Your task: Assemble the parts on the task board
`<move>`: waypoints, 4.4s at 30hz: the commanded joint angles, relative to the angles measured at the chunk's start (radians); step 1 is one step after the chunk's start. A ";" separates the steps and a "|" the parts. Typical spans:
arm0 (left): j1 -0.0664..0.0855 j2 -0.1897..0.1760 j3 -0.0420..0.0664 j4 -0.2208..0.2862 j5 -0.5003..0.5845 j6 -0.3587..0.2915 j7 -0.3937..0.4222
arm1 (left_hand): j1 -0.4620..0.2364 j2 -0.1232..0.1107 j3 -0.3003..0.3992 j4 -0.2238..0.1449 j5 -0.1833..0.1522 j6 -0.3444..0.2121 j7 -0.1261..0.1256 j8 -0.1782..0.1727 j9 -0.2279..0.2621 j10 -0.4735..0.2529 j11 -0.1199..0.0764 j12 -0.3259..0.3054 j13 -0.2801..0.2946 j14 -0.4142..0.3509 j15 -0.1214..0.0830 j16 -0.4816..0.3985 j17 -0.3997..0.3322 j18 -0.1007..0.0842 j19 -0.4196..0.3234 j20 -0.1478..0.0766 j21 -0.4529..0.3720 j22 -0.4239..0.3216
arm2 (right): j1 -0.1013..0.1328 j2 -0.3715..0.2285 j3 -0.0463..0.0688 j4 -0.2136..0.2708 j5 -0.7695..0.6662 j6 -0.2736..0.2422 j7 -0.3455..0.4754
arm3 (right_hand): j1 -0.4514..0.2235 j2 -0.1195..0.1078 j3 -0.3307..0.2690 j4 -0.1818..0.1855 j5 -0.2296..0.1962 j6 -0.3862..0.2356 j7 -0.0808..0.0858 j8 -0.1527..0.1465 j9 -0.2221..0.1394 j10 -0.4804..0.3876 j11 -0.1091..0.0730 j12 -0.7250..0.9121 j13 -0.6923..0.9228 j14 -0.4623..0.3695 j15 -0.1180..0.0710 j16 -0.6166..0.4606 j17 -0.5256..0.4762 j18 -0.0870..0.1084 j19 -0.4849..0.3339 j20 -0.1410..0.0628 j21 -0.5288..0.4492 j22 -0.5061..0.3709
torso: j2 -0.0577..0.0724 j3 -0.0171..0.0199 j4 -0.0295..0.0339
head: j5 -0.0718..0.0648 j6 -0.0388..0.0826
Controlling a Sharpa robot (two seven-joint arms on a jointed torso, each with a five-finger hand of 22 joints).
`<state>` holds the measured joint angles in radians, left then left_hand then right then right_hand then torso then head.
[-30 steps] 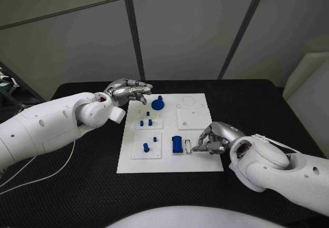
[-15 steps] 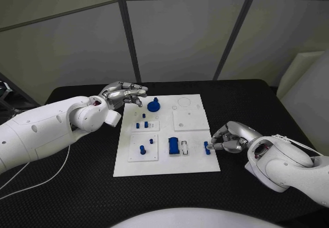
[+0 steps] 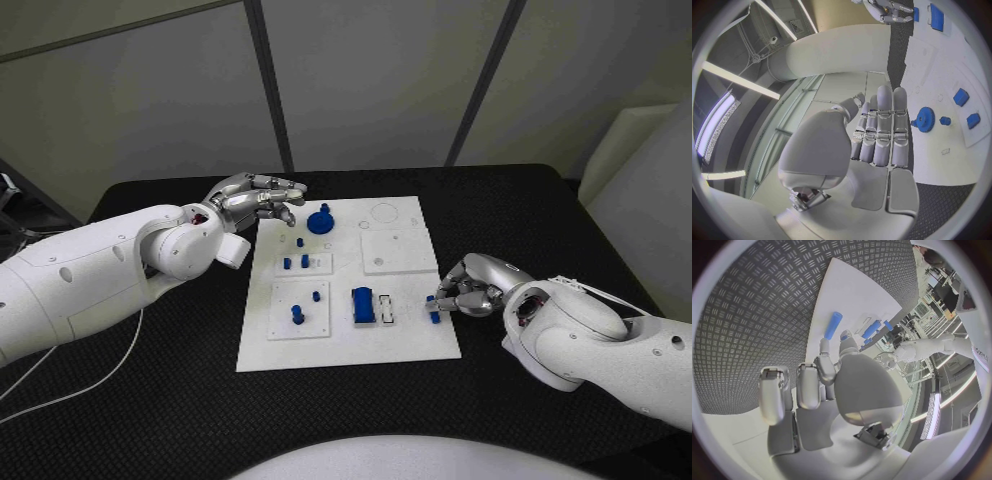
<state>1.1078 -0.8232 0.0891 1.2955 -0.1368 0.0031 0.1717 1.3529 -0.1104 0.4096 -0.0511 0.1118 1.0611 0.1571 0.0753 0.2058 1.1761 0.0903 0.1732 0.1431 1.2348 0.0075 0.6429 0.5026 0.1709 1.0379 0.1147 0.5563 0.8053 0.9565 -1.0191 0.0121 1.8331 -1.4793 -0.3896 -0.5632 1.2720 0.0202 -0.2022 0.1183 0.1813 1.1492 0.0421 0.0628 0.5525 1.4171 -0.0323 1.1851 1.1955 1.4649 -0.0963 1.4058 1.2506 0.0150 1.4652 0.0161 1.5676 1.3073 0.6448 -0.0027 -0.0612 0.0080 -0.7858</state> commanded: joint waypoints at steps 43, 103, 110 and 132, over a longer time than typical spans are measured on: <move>-0.001 -0.005 0.001 0.003 0.005 0.011 0.003 | -0.004 0.009 -0.003 -0.004 0.002 -0.008 0.000 -0.005 0.002 -0.008 -0.001 -0.001 0.002 0.002 0.006 -0.006 -0.001 0.010 0.006 0.003 -0.006 -0.002 | -0.016 0.050 0.001 0.030 0.045 -0.024 -0.125 | 0.086 0.089 0.024 -0.048 0.137 0.035 -0.015 0.001 -0.039 0.008 -0.014 0.005 0.011 0.049 -0.012 0.012 0.016 -0.015 0.106 -0.011 0.003 0.263 | 0.000 -0.0017 0.0010 | 0.011 -0.008; 0.001 -0.008 0.001 0.011 0.005 0.002 0.002 | -0.001 0.010 -0.002 -0.008 0.010 -0.008 0.000 -0.005 0.005 -0.008 -0.001 0.000 0.002 0.002 0.005 -0.009 0.000 0.011 0.007 0.003 -0.009 -0.003 | -0.015 0.191 0.021 -0.032 0.171 -0.023 -0.129 | -0.024 0.063 -0.061 0.036 0.131 0.077 -0.018 0.009 -0.046 0.003 -0.014 -0.016 -0.001 0.044 -0.012 -0.001 -0.003 -0.015 0.106 -0.011 0.003 0.263 | -0.001 0.0000 -0.0012 | 0.030 -0.016; 0.001 -0.007 0.001 0.010 0.005 0.003 0.000 | -0.001 0.010 -0.002 -0.008 0.010 -0.008 0.000 -0.005 0.005 -0.008 -0.001 0.000 0.002 0.002 0.005 -0.009 0.000 0.011 0.007 0.003 -0.009 -0.003 | -0.015 0.191 0.021 -0.028 0.164 -0.026 -0.118 | -0.055 0.048 -0.088 0.081 0.082 0.091 -0.020 0.012 -0.038 0.005 -0.016 -0.014 0.001 0.045 -0.014 -0.001 -0.001 -0.015 0.106 -0.012 0.003 0.263 | -0.001 -0.0003 -0.0016 | 0.030 -0.015; 0.001 -0.005 0.001 0.004 0.005 0.006 -0.005 | -0.001 0.010 -0.002 -0.008 0.010 -0.008 0.000 -0.005 0.005 -0.008 -0.001 0.000 0.002 0.002 0.005 -0.009 0.000 0.011 0.007 0.003 -0.009 -0.003 | -0.015 0.185 0.021 -0.057 0.145 0.012 -0.091 | 0.037 0.036 -0.076 0.046 -0.035 0.107 -0.027 0.014 -0.015 0.007 -0.021 -0.015 0.005 0.047 -0.018 0.001 0.007 -0.015 0.106 -0.017 0.003 0.263 | 0.000 -0.0005 -0.0005 | 0.031 -0.016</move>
<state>1.1066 -0.8293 0.0894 1.2995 -0.1367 0.0027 0.1662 1.3489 -0.1064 0.4069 -0.0538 0.1195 1.0611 0.1571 0.0753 0.2094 1.1766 0.0898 0.1732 0.1439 1.2348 0.0074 0.6390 0.5027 0.1708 1.0379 0.1147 0.5524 0.8041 0.9401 -0.8361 0.0329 1.7815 -1.3251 -0.3925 -0.6695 1.2990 0.0546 -0.2793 0.1705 0.1504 1.2498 0.0177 0.0697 0.5365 1.4221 -0.0450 1.1676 1.2026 1.4686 -0.1074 1.4106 1.2565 0.0151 1.4653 0.0085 1.5676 1.3073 0.6443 -0.0024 -0.0613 0.0381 -0.8008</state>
